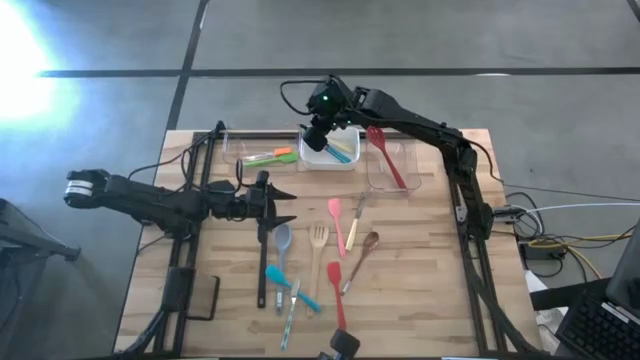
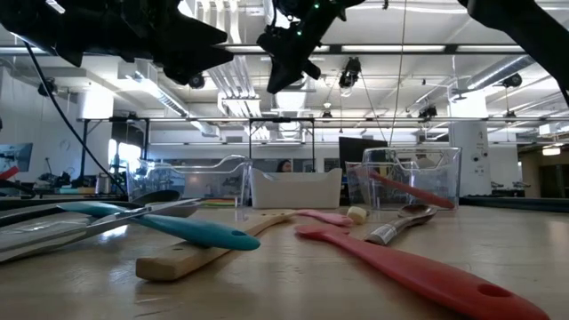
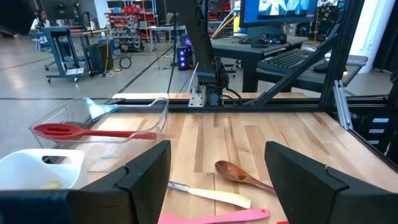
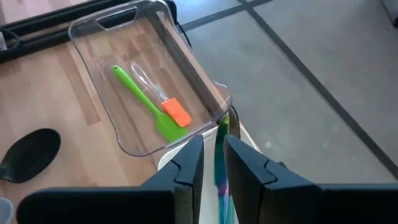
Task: Pick & Place Kitchen Items
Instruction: Put the black ladle into the right transparent bin
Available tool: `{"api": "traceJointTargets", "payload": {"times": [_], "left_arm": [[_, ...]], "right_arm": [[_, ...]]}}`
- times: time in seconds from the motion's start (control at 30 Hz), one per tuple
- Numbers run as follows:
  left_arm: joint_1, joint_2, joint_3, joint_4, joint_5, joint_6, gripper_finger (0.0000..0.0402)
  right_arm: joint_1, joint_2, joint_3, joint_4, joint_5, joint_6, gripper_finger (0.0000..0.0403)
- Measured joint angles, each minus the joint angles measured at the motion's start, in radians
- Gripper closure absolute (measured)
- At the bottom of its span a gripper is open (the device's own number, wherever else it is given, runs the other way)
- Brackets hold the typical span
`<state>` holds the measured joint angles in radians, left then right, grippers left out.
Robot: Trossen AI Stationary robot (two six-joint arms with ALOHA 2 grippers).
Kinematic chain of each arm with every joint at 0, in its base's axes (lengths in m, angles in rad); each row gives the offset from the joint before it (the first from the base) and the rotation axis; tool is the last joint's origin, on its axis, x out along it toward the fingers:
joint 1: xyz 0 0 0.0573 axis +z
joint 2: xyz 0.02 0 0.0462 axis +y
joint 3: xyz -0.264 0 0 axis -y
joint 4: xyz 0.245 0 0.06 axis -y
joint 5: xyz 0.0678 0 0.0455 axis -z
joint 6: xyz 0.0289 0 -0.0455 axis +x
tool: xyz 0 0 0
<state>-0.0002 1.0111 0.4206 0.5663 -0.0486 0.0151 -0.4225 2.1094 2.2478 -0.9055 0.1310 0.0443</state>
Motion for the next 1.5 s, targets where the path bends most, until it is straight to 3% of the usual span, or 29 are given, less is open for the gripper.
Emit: {"api": "traceJointTargets", "payload": {"times": [0.87,1.23,1.5], "left_arm": [[0.000,0.000,0.000,0.000,-0.002,0.000,0.0140],[0.000,0.001,0.000,0.000,-0.002,0.000,0.0140],[0.000,0.001,0.000,0.000,0.002,0.000,0.0140]], "right_arm": [[0.006,0.001,0.000,-0.009,0.000,-0.007,0.0349],[0.066,0.001,-0.011,-0.169,0.003,-0.032,0.0360],[0.122,-0.011,-0.018,-0.153,0.005,-0.002,0.0360]]}}
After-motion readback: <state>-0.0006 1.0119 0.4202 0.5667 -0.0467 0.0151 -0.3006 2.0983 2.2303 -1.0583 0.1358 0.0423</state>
